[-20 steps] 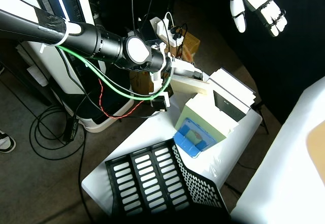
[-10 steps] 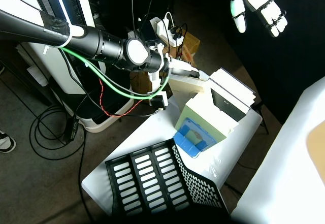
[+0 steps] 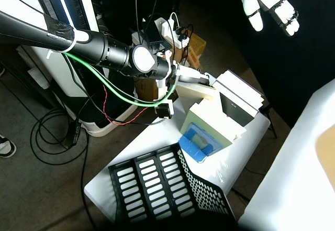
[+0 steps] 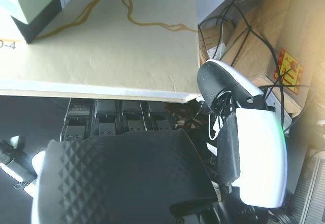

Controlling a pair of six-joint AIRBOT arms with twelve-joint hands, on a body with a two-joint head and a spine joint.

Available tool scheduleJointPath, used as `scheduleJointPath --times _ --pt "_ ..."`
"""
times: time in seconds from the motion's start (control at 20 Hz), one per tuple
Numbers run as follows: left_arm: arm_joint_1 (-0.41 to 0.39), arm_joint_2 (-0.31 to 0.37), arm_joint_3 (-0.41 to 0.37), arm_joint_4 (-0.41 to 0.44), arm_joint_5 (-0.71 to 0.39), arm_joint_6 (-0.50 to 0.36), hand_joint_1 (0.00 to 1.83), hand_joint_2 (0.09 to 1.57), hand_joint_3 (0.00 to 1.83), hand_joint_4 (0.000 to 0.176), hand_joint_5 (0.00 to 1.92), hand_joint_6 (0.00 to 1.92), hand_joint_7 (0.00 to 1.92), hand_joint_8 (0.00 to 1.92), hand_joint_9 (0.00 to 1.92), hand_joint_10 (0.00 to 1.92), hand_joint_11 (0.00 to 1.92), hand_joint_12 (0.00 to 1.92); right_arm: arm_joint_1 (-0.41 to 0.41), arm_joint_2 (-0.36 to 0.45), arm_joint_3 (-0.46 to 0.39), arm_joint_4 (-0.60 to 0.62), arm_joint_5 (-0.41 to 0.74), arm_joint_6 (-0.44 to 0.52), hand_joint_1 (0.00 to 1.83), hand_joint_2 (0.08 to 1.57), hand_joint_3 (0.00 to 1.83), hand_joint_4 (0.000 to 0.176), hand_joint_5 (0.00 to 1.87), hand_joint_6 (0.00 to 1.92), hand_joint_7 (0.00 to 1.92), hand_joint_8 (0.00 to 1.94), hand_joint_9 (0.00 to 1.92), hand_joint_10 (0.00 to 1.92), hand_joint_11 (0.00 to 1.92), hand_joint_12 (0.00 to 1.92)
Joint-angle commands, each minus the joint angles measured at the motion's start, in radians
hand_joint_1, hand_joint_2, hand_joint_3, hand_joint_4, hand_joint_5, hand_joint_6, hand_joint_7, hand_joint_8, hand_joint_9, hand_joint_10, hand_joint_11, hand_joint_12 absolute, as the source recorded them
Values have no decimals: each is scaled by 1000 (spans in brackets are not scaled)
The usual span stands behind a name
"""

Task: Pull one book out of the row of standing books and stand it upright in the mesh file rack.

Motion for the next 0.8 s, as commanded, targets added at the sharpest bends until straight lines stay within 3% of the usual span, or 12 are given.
scheduleJointPath --times 0.0,0.05,0.15,0.2,0.4,0.55,0.65,0.75 --pt "-11 -3 14 -11 -115 1 323 1333 0 116 0 0 0 0 0 0 0 0 -7 13 8 -4 -38 -8 319 1072 603 0 100 7 131 0 88 0 0 629" --pt "-12 -4 14 -10 -113 1 362 1329 0 111 0 0 0 0 0 0 0 0 -7 13 9 -4 -39 -10 319 1072 603 0 100 7 131 0 88 0 0 629" --pt "-12 -4 15 -10 -111 1 320 1330 0 131 0 0 0 0 0 0 0 0 -7 -4 16 -9 -40 -14 319 1071 604 0 100 7 131 0 88 0 0 629" --pt "-13 -4 15 -9 -112 1 350 1326 0 110 0 0 0 0 0 0 0 0 -7 -7 16 -17 -42 -14 319 1071 604 0 100 7 131 0 88 0 0 629" --pt "-14 -4 15 -9 -108 0 333 1334 0 122 0 0 0 0 0 0 0 0 -14 -22 24 -41 -56 -15 319 1071 605 0 100 7 131 0 88 0 0 629" --pt "-15 -4 14 -9 -107 0 338 1339 0 112 0 0 0 0 0 0 0 0 -21 -37 36 -42 -65 -21 319 1070 605 0 100 7 131 0 88 0 0 629" --pt "-16 -4 14 -8 -107 0 371 1336 0 86 24 9 0 0 0 0 0 0 -24 -41 43 -42 -68 -24 319 1070 606 0 100 7 131 0 88 0 0 629" --pt "-16 -4 14 -8 -106 0 373 1334 0 91 22 8 0 0 0 0 0 0 -24 -52 61 -42 -77 -25 319 1070 606 0 100 7 131 0 88 0 0 629"
